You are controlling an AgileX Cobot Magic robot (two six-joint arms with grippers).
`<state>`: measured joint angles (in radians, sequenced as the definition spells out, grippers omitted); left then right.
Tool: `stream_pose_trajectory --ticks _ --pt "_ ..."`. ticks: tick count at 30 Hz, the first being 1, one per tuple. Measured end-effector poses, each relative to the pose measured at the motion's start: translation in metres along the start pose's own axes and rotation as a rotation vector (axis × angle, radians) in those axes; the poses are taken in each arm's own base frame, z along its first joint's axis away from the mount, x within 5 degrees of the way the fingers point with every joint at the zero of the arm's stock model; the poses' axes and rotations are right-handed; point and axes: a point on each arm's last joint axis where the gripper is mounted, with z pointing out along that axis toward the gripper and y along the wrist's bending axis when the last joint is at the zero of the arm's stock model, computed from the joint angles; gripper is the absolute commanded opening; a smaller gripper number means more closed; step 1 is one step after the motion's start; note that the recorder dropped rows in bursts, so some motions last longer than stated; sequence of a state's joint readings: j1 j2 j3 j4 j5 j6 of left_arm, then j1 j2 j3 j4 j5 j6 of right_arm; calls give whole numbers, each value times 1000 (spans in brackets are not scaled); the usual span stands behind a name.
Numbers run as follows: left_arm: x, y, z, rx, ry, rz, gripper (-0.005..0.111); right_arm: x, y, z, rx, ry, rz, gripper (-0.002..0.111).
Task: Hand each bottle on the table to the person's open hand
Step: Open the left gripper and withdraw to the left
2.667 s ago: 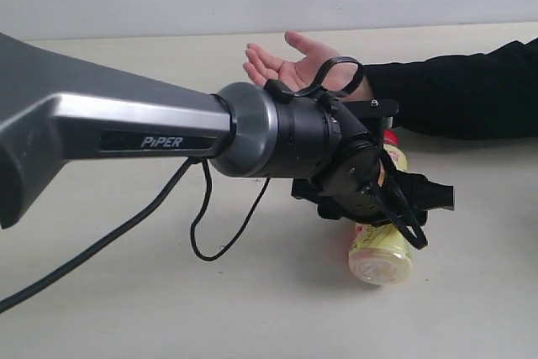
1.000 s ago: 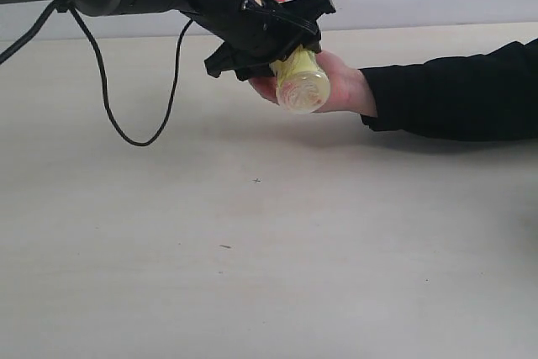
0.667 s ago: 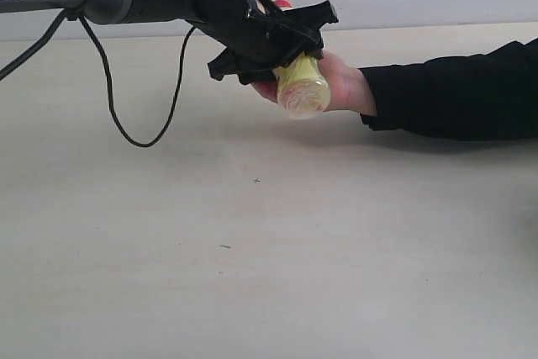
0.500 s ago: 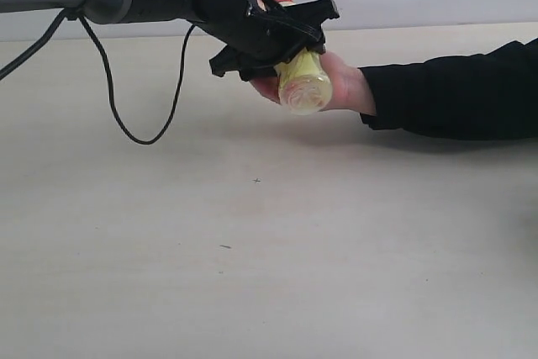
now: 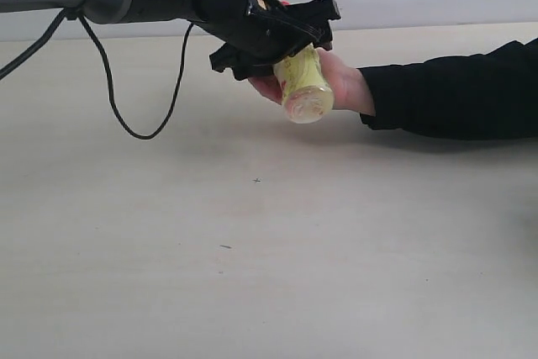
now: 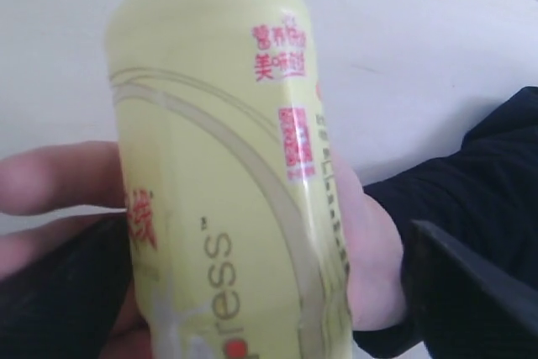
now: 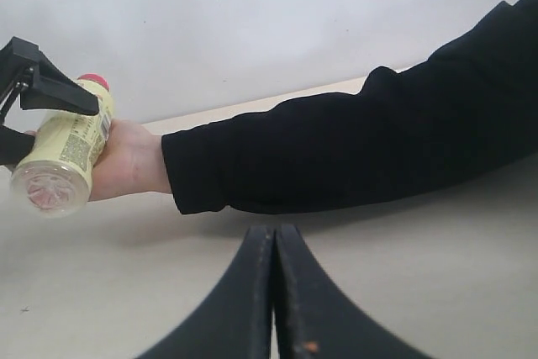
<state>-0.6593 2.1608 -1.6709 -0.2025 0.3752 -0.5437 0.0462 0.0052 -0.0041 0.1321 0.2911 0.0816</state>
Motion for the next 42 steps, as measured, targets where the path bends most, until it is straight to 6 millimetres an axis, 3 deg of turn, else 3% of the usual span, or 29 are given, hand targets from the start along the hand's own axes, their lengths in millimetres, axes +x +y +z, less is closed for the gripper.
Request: stream_pose_trajectory --ticks 9,19,28,31,36,42 --pt "-4 -4 -19 -19 40 71 84 0 0 0 0 0 0 0" --pt "-18 -14 -66 -30 60 179 84 0 0 0 0 0 0 0" --pt "-28 -26 -126 -43 38 335 82 0 0 0 0 0 0 0" --pt "-27 -27 -152 -39 11 372 64 0 0 0 0 0 0 0" --pt "-3 -10 -186 -56 35 443 0 0 0 0 0 0 0 0" --pt "35 20 -227 -52 16 462 1 0 0 0 0 0 0 0"
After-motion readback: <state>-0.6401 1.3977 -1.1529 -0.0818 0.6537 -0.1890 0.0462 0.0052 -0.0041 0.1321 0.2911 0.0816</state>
